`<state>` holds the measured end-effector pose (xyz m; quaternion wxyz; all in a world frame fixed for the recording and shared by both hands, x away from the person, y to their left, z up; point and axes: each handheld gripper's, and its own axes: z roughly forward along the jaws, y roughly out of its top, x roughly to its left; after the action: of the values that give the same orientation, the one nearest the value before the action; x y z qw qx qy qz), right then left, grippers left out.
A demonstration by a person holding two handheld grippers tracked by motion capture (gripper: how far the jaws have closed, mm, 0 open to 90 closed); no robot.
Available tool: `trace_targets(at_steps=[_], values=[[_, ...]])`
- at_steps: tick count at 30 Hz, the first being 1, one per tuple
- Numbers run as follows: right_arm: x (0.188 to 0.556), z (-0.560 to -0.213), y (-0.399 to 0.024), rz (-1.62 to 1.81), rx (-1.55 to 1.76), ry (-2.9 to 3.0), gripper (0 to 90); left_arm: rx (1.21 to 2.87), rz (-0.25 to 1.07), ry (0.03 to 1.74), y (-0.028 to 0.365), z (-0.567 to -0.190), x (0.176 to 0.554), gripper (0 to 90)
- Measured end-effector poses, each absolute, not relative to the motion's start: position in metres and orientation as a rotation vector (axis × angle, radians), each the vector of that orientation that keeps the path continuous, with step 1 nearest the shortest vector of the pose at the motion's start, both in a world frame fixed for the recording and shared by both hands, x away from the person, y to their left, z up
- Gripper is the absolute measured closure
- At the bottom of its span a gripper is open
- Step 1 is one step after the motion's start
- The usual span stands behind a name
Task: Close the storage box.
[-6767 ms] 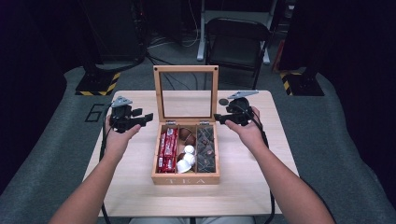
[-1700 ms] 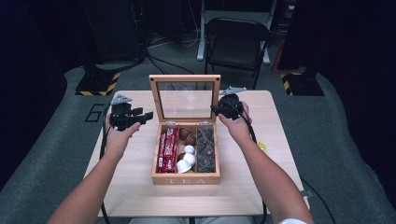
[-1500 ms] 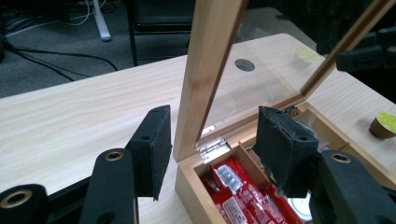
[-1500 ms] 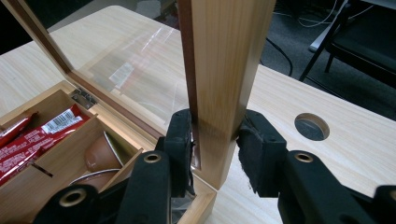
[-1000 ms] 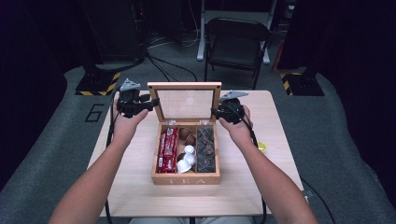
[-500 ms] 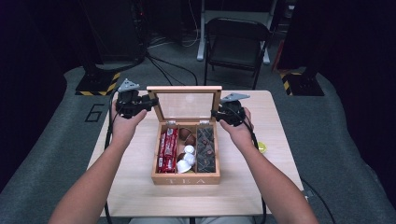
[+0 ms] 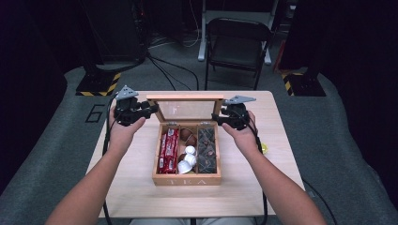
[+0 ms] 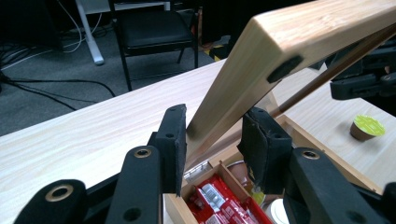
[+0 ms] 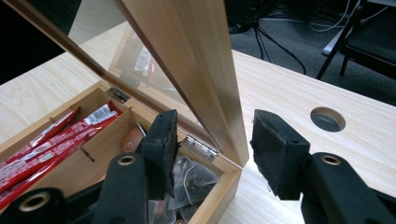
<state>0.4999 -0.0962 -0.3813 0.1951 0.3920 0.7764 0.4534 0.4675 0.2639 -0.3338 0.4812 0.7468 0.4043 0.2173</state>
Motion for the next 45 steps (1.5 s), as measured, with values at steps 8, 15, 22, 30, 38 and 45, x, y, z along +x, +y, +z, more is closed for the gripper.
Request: trace_targets(at_steps=[8,15,22,30,38,45], values=[[0.487,-0.371,-0.101,1.312,1.084,2.18,47.3,1.825,0.524,0.983,0.264,-0.337,0.459,60.5],[0.471,-0.364,-0.101,1.321,1.03,2.209,47.0,1.835,0.516,0.971,0.265,-0.343,0.448,59.9],[0.454,-0.36,-0.1,1.347,0.976,2.2,46.9,1.854,0.504,0.953,0.267,-0.351,0.435,58.9],[0.441,-0.362,-0.103,1.373,0.972,2.191,48.9,1.884,0.501,0.938,0.267,-0.36,0.422,58.0],[0.424,-0.366,-0.105,1.39,0.946,2.196,48.1,1.889,0.483,0.938,0.268,-0.37,0.411,57.1],[0.412,-0.372,-0.105,1.365,0.917,2.216,47.7,1.894,0.478,0.933,0.269,-0.379,0.403,56.9]])
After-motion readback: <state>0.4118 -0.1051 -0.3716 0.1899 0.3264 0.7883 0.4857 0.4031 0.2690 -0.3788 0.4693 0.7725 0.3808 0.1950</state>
